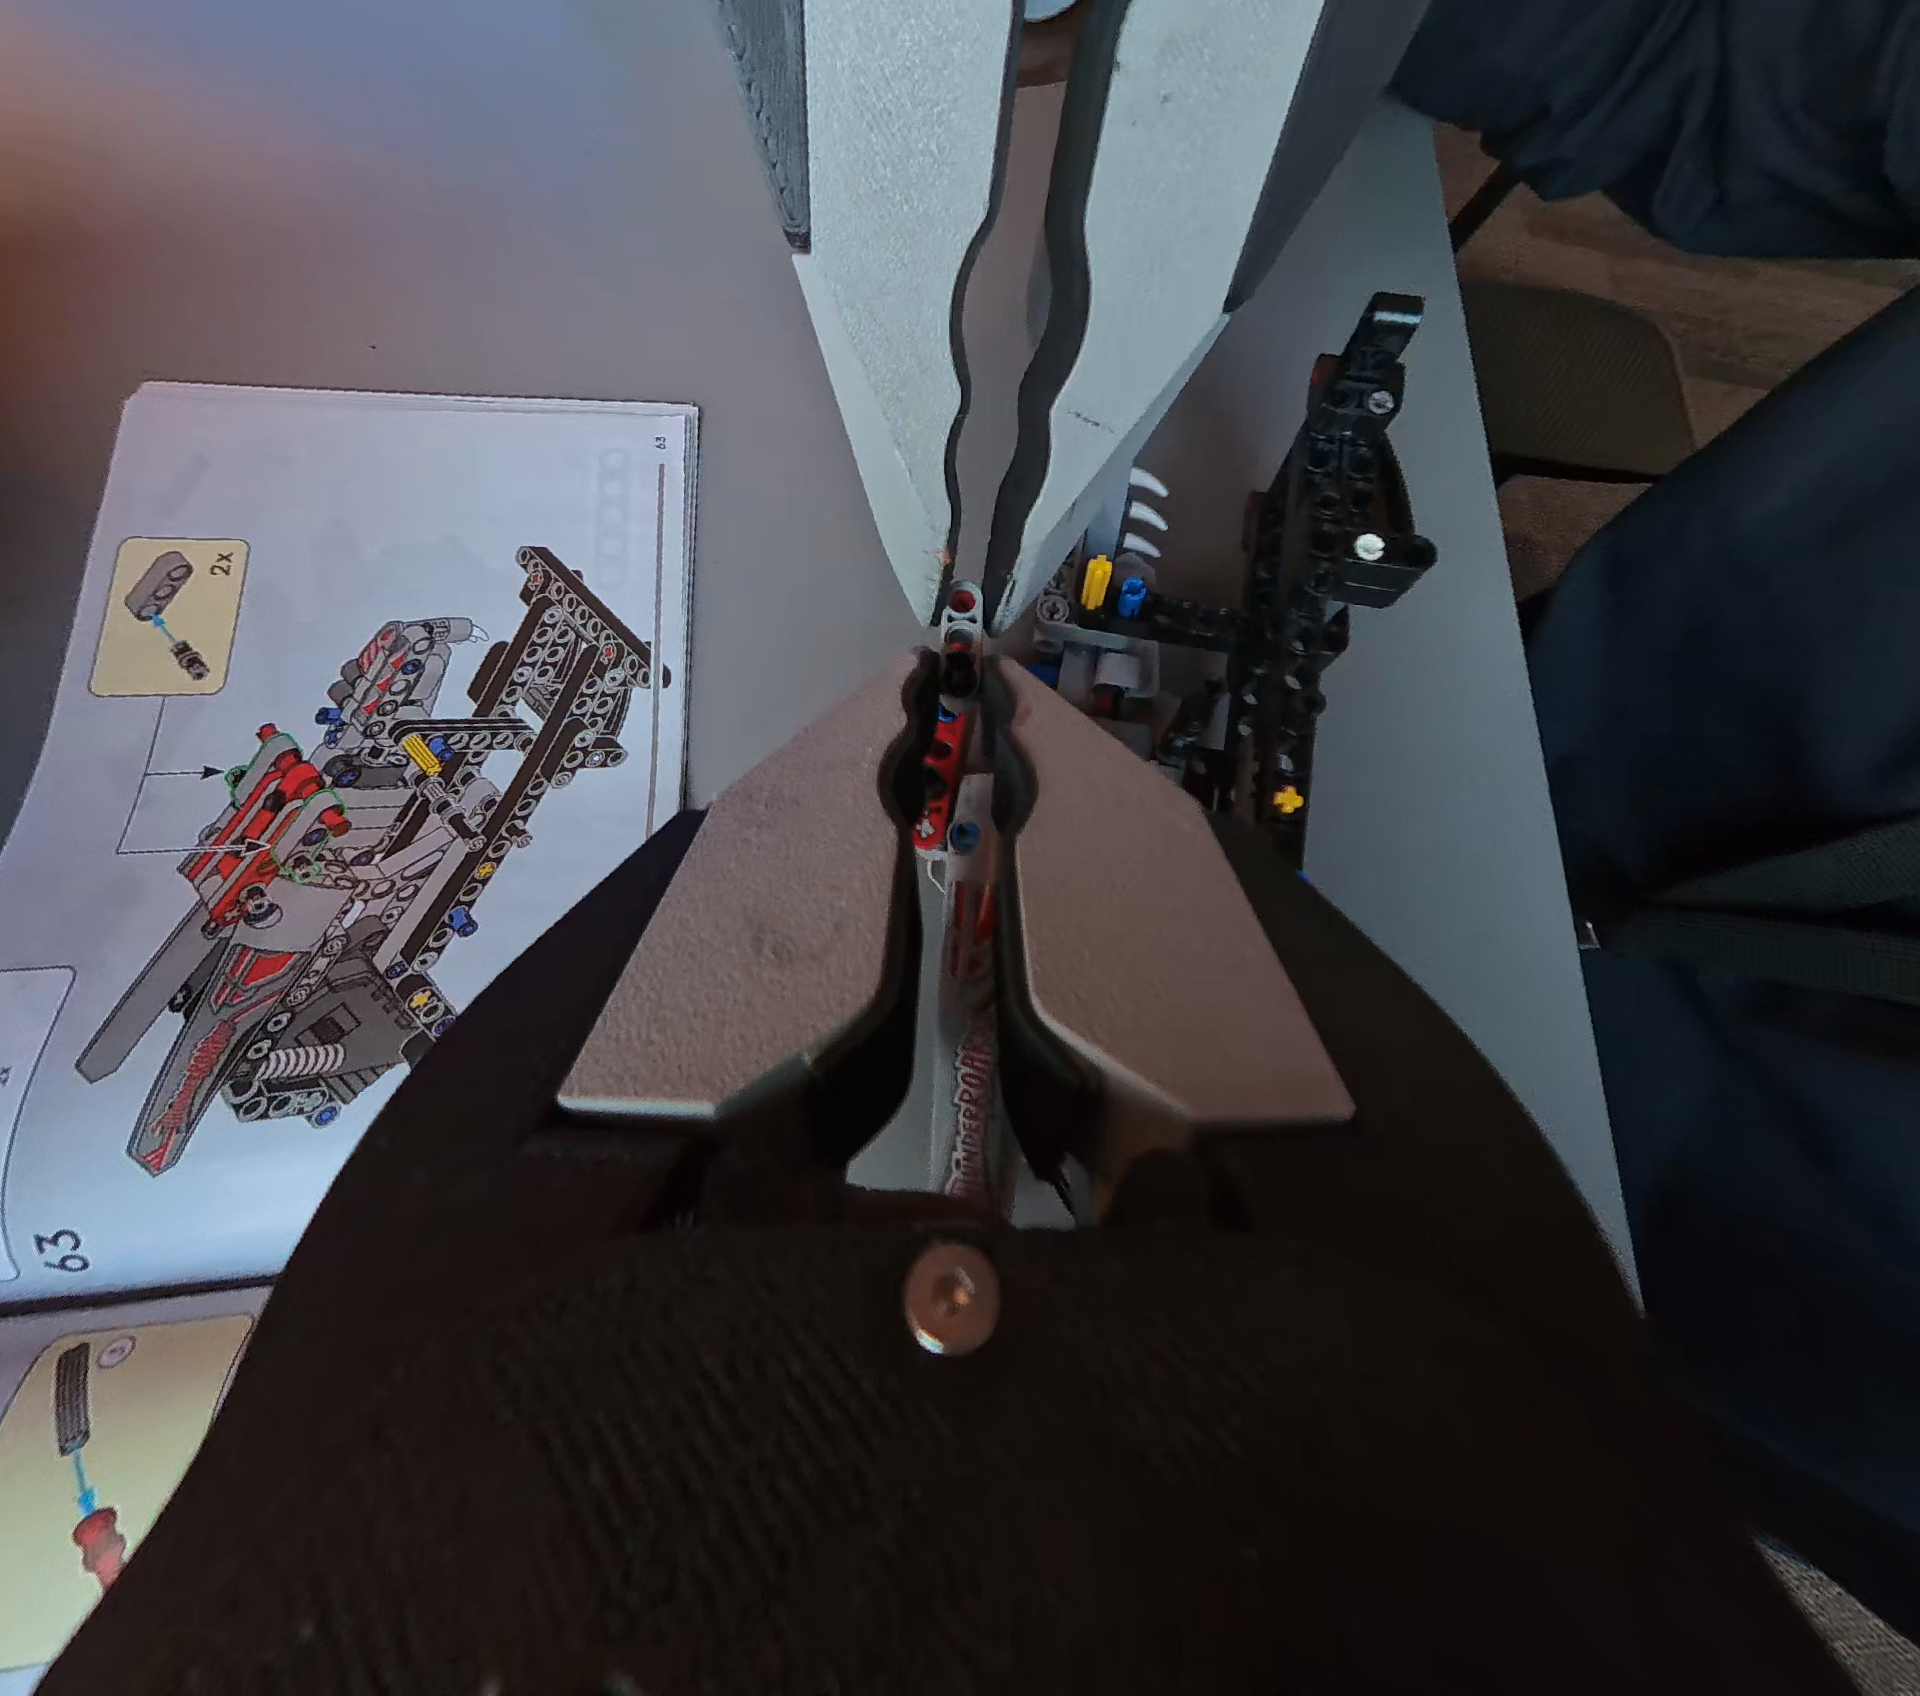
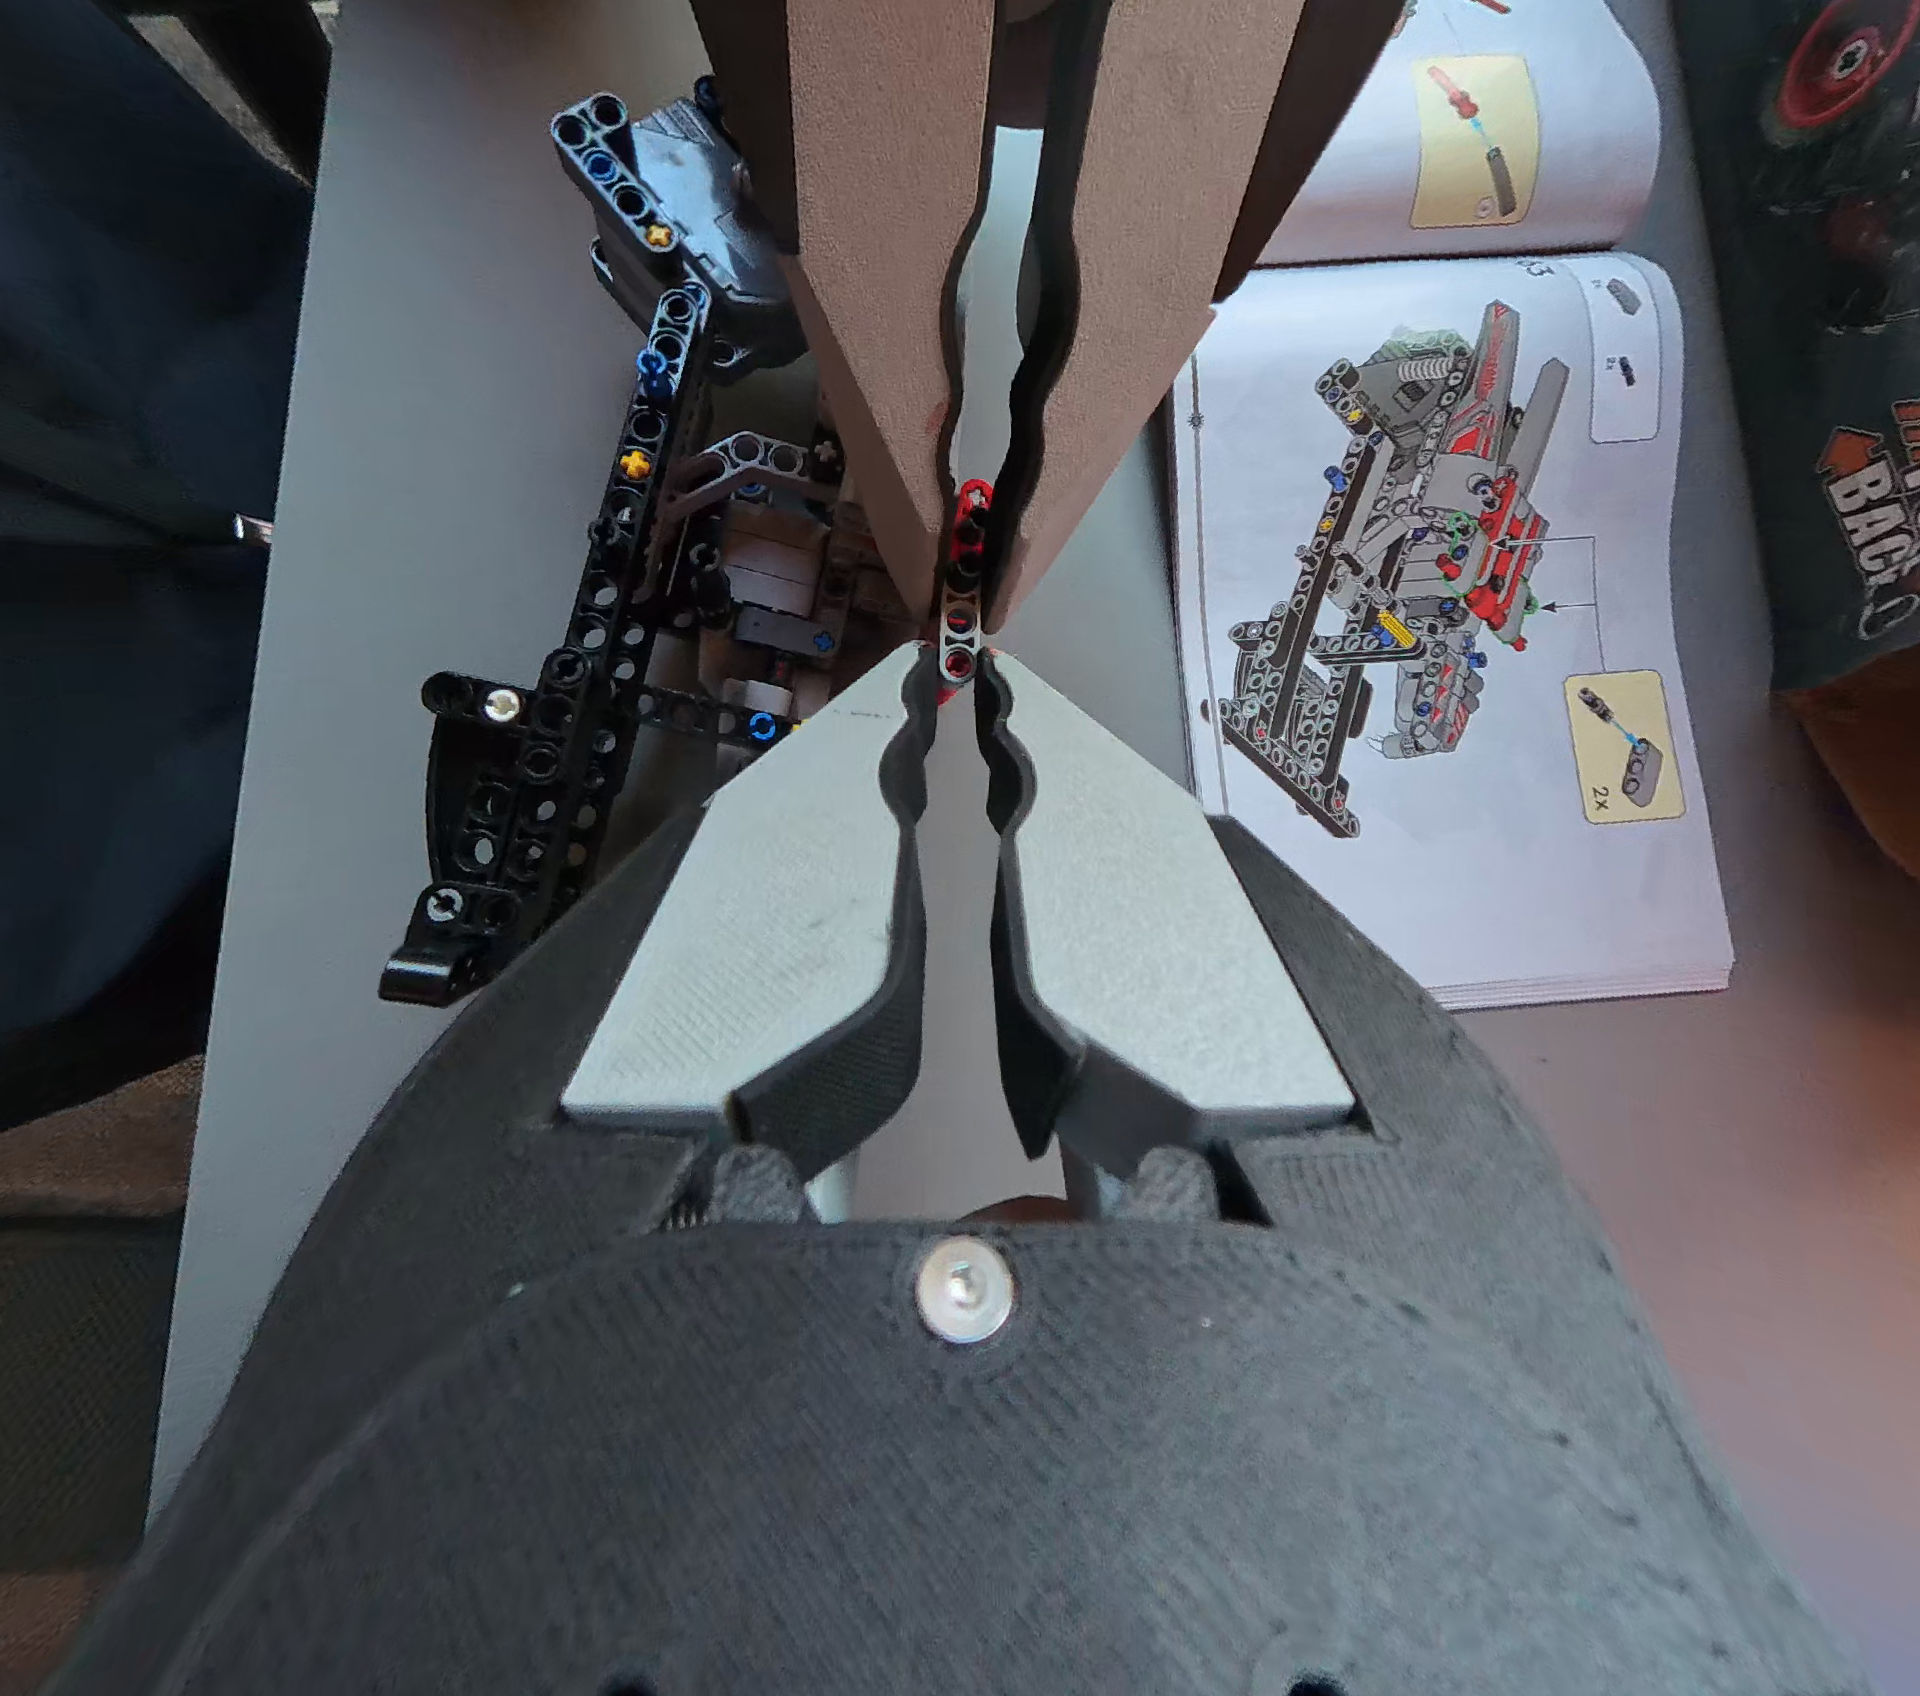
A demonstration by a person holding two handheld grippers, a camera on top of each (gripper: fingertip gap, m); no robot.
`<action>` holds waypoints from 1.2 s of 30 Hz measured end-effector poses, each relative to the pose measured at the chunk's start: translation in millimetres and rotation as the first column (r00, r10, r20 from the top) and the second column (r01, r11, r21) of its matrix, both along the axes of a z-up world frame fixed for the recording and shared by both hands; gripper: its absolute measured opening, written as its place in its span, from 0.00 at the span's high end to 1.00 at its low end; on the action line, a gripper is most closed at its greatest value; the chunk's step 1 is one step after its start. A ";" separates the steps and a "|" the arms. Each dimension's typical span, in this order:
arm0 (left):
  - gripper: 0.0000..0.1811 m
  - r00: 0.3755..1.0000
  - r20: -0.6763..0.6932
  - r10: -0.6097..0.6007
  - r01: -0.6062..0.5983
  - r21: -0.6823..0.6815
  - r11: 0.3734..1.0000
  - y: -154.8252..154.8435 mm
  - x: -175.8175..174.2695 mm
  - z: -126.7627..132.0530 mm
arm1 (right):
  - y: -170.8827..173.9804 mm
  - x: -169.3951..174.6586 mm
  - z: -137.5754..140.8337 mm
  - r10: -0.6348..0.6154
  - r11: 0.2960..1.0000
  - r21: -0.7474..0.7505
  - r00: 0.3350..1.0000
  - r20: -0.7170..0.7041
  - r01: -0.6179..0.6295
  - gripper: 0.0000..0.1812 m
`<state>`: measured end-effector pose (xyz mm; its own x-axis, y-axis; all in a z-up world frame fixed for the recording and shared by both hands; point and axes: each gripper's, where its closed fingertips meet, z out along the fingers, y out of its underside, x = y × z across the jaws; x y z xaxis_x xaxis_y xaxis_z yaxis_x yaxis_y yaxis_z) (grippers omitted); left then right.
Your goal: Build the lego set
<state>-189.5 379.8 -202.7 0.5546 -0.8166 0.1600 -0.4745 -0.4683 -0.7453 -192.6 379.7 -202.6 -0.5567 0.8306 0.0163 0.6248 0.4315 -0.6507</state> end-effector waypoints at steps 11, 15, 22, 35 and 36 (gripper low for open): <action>0.97 0.999 -0.033 -0.036 0.035 -0.020 0.999 -1.0 2.3 -2.2 | -1.3 2.6 -2.6 -0.013 1.000 -0.025 0.999 -0.045 0.012 0.97; 0.98 0.999 -0.033 -0.032 0.032 -0.016 0.999 0.1 3.1 -2.3 | -0.2 2.9 -2.7 -0.024 0.999 -0.048 0.998 -0.060 0.021 0.97; 0.97 0.999 -0.038 -0.013 0.013 -0.009 1.000 -1.3 -8.0 0.1 | 0.3 1.3 -2.4 -0.062 0.994 -0.097 0.996 -0.069 0.056 0.97; 0.98 0.998 -0.060 -0.020 0.024 0.058 0.998 3.3 -4.1 2.5 | 1.4 1.5 -3.4 -0.087 0.995 -0.060 0.994 -0.064 0.083 0.97; 0.98 0.997 -0.067 -0.028 0.032 0.063 0.997 2.7 -3.7 2.2 | 0.7 1.9 -3.5 -0.081 0.995 -0.056 0.994 -0.068 0.077 0.97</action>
